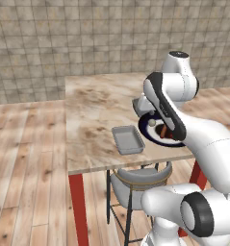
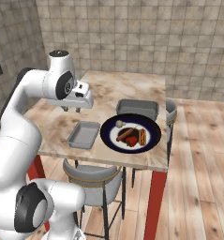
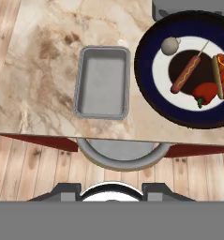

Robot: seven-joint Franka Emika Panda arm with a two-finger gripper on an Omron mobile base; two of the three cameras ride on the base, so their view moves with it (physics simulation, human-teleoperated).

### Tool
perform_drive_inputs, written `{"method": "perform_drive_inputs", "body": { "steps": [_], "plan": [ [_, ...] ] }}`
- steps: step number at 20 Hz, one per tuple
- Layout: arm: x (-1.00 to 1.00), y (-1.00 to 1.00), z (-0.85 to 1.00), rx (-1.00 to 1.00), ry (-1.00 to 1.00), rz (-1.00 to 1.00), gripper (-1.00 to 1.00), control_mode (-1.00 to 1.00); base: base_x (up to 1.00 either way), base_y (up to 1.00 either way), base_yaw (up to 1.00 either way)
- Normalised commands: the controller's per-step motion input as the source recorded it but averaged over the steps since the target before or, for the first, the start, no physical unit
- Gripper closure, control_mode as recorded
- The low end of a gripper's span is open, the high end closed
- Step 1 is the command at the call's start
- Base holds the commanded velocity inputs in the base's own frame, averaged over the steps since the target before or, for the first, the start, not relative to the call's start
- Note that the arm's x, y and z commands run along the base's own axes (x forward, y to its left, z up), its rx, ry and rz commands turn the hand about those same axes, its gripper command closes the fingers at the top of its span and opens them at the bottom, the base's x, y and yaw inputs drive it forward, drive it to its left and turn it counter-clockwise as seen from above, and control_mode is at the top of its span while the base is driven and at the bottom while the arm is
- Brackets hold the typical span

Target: Place one cooked food and one vegetable from the large plate to each tupperware container.

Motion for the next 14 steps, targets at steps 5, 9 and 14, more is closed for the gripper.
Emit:
{"method": "perform_drive_inputs", "body": {
  "steps": [5,9,14],
  "plan": [
    [0.04,-0.01,-0.02,-0.03,0.04,-0.11,-1.0,-1.0,0.0,0.0,0.0],
    [0.2,-0.09,0.0,0.0,0.03,-0.14,-1.0,-1.0,0.0,0.0,0.0],
    [0.36,-0.25,-0.04,0.0,0.12,-0.09,-1.0,-1.0,0.0,0.0,0.0]
  ]
}}
